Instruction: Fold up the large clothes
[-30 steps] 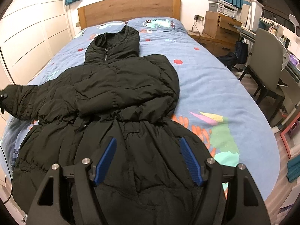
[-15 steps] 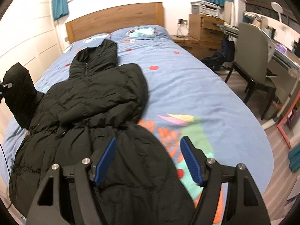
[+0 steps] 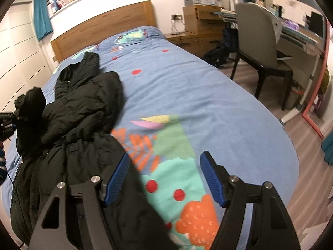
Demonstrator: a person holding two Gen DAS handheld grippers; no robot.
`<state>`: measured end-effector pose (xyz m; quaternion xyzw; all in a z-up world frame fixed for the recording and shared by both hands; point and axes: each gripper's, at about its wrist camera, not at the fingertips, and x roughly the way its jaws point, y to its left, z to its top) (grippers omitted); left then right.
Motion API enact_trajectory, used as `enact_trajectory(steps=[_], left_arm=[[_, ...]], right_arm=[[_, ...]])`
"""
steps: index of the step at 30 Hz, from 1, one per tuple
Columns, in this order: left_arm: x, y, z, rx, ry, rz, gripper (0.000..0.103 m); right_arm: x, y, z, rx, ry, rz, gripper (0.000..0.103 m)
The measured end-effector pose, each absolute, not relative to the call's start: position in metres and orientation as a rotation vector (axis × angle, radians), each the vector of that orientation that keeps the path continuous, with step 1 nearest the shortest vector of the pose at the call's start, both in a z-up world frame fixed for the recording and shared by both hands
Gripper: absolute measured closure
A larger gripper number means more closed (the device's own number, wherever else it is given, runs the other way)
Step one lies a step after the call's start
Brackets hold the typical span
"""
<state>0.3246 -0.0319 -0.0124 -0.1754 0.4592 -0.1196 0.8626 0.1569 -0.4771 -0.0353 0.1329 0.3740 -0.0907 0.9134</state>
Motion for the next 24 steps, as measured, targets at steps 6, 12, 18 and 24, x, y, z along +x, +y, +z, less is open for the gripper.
enact_trajectory(steps=[6,12,18,24], left_arm=[[0.322,-0.050,-0.031,-0.343,1.027,-0.237,0.062],[0.306,-0.060,-0.020,-0.332,1.022,-0.318,0.044],[0.296,-0.047,0.005,-0.351,0.964,-0.373,0.038],[0.298,0.015,0.020,-0.327,0.912,-0.288,0.032]], right_arm=[[0.150,-0.495,-0.048,0.299,0.788,-0.198,0.034],[0.146,-0.496,-0.048,0.321,0.778,-0.192,0.034],[0.153,-0.474,-0.038,0.287,0.776,-0.142,0.034],[0.182,-0.415,-0.022,0.199,0.784,-0.005,0.034]])
